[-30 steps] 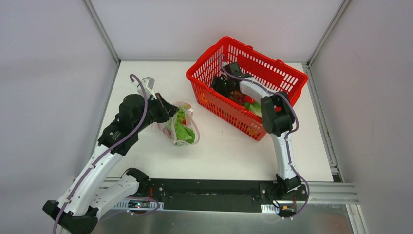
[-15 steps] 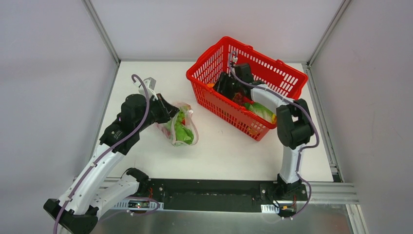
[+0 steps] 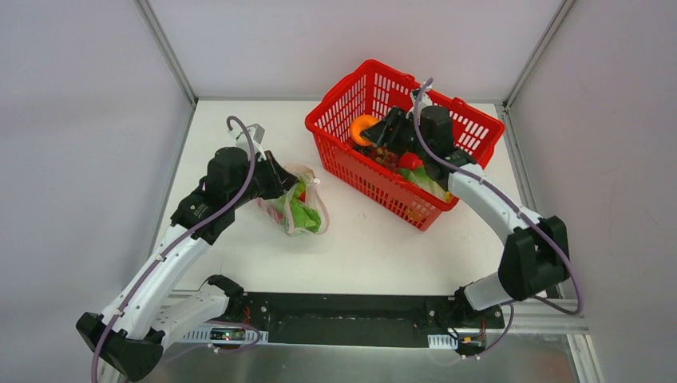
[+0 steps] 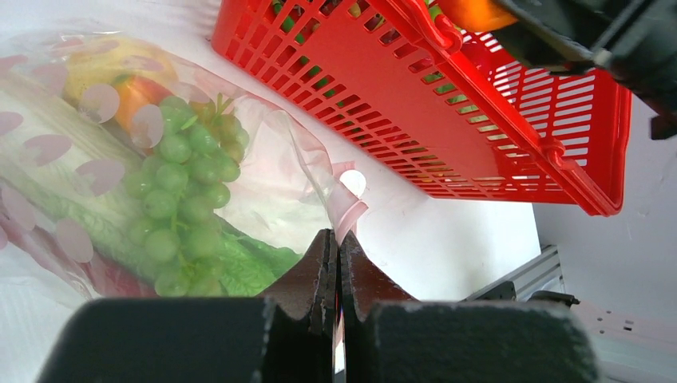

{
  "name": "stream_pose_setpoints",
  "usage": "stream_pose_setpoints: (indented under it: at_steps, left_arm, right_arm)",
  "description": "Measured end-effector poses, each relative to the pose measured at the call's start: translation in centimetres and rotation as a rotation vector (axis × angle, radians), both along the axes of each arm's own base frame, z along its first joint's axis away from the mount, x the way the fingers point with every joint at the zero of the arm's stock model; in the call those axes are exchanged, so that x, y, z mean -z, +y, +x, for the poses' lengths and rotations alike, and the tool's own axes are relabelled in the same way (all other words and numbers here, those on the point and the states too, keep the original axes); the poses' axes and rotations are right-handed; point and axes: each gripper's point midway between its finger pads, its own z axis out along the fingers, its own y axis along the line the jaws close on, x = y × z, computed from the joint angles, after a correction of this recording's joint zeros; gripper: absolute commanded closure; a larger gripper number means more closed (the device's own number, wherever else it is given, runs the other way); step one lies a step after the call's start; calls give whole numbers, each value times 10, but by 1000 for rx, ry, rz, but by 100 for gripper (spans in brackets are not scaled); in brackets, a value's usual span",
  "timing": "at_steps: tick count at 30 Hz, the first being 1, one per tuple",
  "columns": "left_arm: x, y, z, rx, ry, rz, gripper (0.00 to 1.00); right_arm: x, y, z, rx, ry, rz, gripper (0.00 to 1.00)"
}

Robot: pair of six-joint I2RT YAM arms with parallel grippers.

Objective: Place the food in the zip-top bag and seal the zipper
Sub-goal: Pick up the fake fruit from the bin, then place the fake fruit in the zipper food storage bag.

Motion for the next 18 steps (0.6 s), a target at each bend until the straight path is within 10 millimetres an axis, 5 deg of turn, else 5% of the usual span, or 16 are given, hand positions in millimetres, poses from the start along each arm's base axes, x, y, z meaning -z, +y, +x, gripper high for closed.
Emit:
stream_pose_setpoints:
  at_steps: [9, 14, 18]
  left_arm:
    - [3, -8, -1, 35, 21, -12, 100]
    - [3, -12, 2, 46, 24, -26, 100]
    - [1, -14, 1, 57, 22, -34, 100]
  right_arm:
    - [-57, -10, -41, -44, -147, 79, 81]
    - [-60, 11, -75, -182, -155, 101, 81]
    - [-46, 43, -121, -362, -148, 78, 81]
